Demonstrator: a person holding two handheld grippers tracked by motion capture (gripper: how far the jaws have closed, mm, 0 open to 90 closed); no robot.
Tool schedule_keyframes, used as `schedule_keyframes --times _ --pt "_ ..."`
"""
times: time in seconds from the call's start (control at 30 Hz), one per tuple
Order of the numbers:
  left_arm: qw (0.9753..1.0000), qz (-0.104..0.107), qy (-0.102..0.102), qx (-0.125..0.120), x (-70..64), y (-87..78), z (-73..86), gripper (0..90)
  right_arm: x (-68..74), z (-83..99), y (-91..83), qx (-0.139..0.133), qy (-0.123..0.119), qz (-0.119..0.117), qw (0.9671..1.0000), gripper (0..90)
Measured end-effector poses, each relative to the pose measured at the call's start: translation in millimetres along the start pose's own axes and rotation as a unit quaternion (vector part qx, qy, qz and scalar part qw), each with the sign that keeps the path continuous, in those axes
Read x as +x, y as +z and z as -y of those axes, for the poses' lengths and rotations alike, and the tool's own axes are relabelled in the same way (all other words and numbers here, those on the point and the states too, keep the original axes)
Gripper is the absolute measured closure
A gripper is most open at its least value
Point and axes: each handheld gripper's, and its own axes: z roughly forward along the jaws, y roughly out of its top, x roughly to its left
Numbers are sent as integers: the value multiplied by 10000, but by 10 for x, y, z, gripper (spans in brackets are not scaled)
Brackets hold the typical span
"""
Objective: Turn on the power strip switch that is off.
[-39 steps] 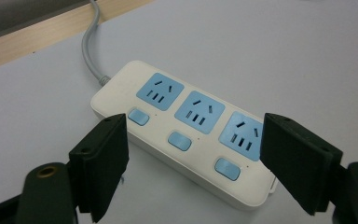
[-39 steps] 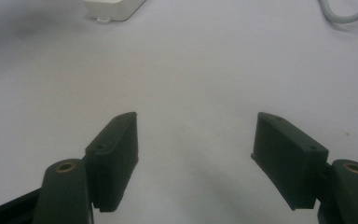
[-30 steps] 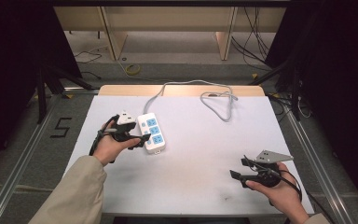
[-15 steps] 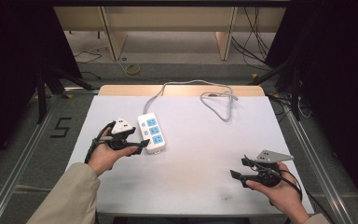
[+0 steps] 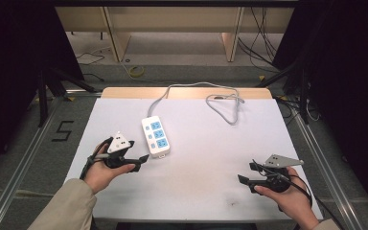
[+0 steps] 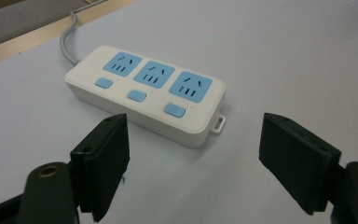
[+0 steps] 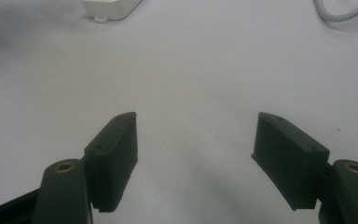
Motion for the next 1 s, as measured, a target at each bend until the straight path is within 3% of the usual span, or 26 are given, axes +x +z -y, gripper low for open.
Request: schedule_keyframes --times 0.33,0.63,0.9,1.0 --pt "9993 -131 -35 337 36 -45 211 221 2 6 0 10 -2 -16 10000 306" --pt "9987 -212 -17 453 63 -48 264 223 2 2 -4 29 -18 10 10000 306" --pt "9982 -137 79 577 29 0 261 220 4 2 -1 31 -9 26 10000 307" --pt "9971 -48 93 757 28 45 264 208 2 2 -1 29 3 35 10000 306"
